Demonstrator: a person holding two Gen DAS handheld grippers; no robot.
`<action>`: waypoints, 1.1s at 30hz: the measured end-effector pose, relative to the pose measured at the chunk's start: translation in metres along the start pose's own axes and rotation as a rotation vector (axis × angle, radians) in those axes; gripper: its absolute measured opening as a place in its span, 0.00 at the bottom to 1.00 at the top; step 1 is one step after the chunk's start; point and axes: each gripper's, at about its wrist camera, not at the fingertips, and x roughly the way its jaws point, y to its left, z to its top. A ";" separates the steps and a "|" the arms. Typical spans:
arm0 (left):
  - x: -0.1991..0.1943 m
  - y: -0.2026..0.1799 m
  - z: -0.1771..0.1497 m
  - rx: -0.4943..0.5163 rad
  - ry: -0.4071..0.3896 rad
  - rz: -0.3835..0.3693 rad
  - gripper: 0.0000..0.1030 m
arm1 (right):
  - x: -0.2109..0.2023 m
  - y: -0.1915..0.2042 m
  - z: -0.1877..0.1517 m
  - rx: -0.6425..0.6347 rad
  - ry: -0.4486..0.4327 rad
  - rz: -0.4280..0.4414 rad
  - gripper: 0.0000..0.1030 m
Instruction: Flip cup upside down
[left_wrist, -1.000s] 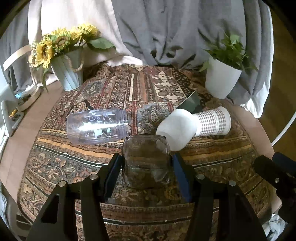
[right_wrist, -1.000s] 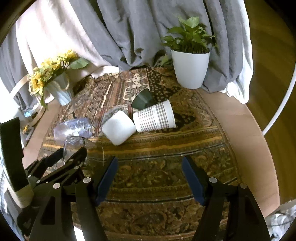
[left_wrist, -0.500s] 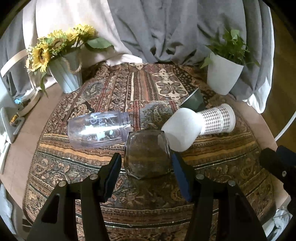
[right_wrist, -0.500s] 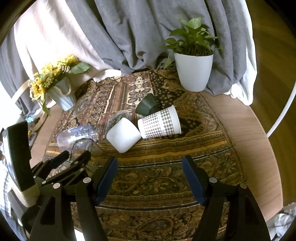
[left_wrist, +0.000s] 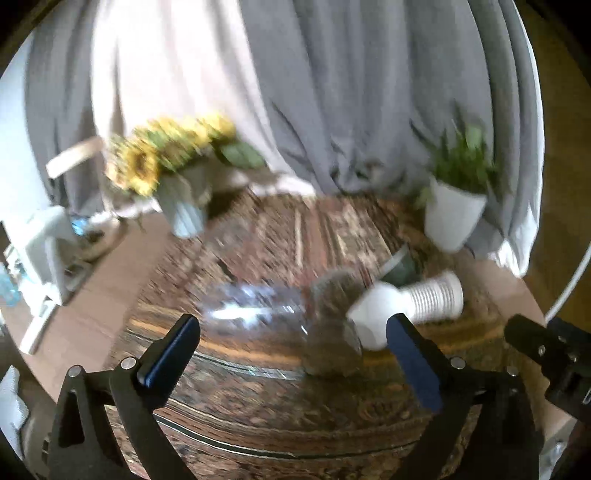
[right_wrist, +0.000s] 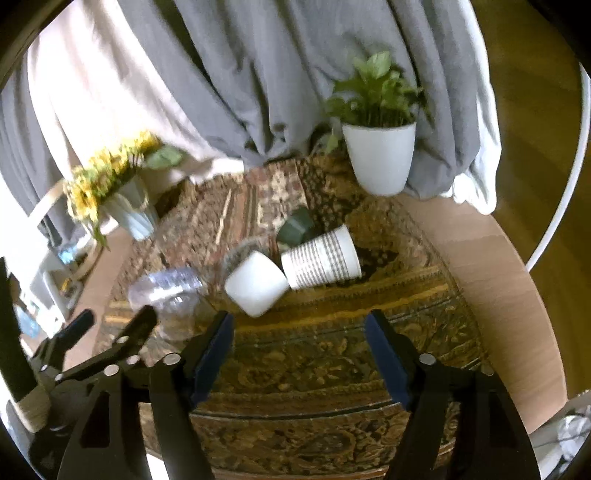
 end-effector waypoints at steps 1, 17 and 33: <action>-0.007 0.005 0.005 -0.012 -0.022 0.010 1.00 | -0.006 0.003 0.002 -0.001 -0.023 0.006 0.82; -0.069 0.065 0.036 -0.085 -0.161 0.081 1.00 | -0.064 0.069 0.014 -0.094 -0.212 0.068 0.88; -0.106 0.094 0.040 -0.018 -0.260 0.096 1.00 | -0.103 0.111 -0.003 -0.145 -0.351 -0.007 0.88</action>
